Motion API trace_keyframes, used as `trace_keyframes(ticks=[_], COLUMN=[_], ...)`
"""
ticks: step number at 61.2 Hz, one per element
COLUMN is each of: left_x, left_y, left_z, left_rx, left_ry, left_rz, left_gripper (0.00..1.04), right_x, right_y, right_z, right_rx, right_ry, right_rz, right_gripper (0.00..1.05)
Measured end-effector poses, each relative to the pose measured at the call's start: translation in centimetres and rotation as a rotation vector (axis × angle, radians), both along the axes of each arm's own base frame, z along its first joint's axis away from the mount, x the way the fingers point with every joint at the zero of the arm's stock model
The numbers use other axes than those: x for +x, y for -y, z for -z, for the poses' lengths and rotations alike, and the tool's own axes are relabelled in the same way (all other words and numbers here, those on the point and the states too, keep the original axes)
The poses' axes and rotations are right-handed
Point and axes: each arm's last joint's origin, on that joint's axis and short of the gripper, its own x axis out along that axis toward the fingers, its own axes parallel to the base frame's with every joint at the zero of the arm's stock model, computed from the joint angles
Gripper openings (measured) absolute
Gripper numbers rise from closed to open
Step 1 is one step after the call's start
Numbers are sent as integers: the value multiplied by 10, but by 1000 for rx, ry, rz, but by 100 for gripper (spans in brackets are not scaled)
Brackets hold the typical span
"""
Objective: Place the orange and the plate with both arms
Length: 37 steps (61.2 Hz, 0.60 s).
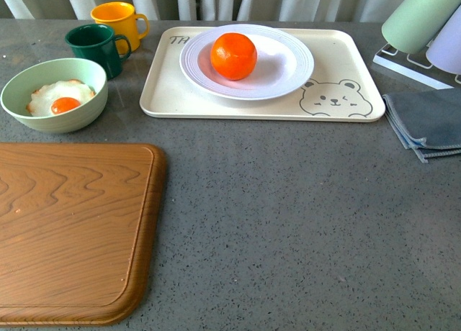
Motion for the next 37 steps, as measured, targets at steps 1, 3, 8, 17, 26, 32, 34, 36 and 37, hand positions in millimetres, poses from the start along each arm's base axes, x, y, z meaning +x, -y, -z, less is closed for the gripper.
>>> trace_keyframes(ticks=[1, 3, 8, 17, 26, 32, 34, 36, 37], left_x=[0, 0, 0, 0, 0, 0, 0, 0, 0], left_y=[0, 0, 0, 0, 0, 0, 0, 0, 0], left_z=[0, 0, 0, 0, 0, 0, 0, 0, 0], left_rx=[0, 0, 0, 0, 0, 0, 0, 0, 0], left_ry=[0, 0, 0, 0, 0, 0, 0, 0, 0], left_rz=[0, 0, 0, 0, 0, 0, 0, 0, 0], left_gripper=[96, 96, 96, 96, 96, 96, 96, 96, 96], right_x=[-1, -2, -6, -13, -18, -21, -22, -23, -23], right_y=[0, 0, 0, 0, 0, 0, 0, 0, 0], right_z=[0, -1, -2, -4, -5, -5, -5, -5, -5], right_rx=[0, 0, 0, 0, 0, 0, 0, 0, 0], right_ry=[1, 3, 6, 14, 16, 18, 18, 18, 18], right_rz=[0, 0, 0, 0, 0, 0, 0, 0, 0], right_gripper=[2, 2, 2, 2, 2, 2, 2, 2, 2])
